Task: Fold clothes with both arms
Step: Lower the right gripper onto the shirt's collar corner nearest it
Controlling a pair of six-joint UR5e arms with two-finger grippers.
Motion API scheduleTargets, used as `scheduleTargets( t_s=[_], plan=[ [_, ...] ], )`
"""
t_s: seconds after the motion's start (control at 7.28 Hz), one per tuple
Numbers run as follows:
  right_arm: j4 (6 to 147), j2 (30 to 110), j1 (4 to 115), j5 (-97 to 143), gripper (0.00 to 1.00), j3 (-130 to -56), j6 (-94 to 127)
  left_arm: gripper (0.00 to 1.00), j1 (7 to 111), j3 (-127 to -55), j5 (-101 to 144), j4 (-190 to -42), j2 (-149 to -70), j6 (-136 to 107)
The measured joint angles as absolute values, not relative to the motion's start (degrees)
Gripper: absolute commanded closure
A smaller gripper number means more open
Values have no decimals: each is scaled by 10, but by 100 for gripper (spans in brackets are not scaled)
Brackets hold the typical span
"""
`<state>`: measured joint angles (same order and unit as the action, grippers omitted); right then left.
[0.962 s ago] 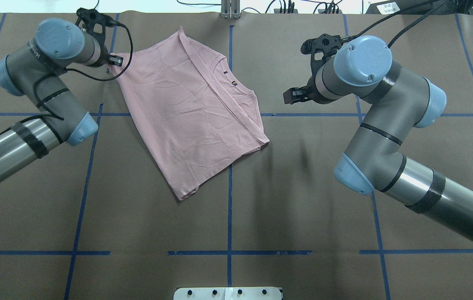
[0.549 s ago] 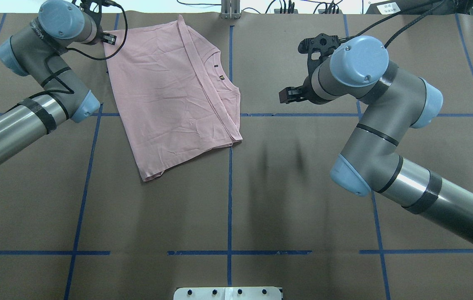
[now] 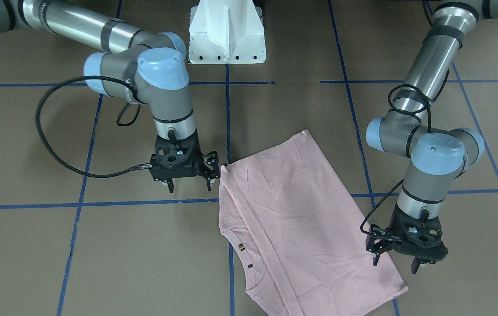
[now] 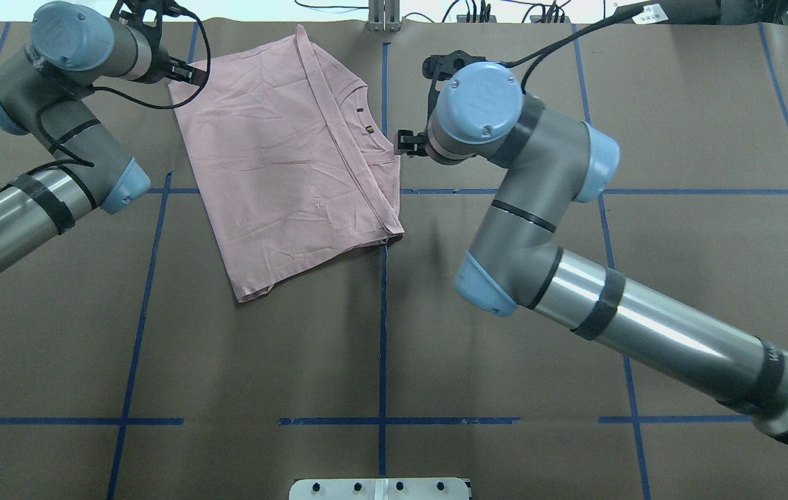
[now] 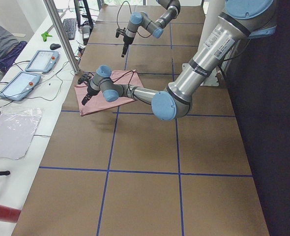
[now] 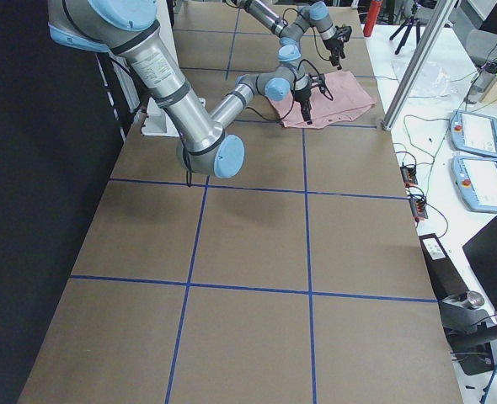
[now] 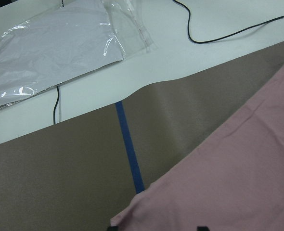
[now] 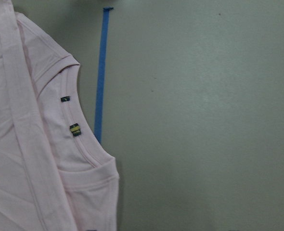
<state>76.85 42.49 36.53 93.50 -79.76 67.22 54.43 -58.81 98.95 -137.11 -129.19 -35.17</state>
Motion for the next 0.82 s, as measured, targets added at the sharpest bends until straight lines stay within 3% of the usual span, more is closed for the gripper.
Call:
scheduleTargets(
  t_s=[0.14,0.27,0.82],
  plan=[
    [742,390,357,920,15,-735,689,0,543,-594,992,-1372,-1290,-353],
    [722,366,351,911,24,-685,696,0,543,-596,993,-1372,-1289,-354],
    [673,346,334,889,37,-623,723,0,541,-598,993,-1372,-1288,-354]
  ],
)
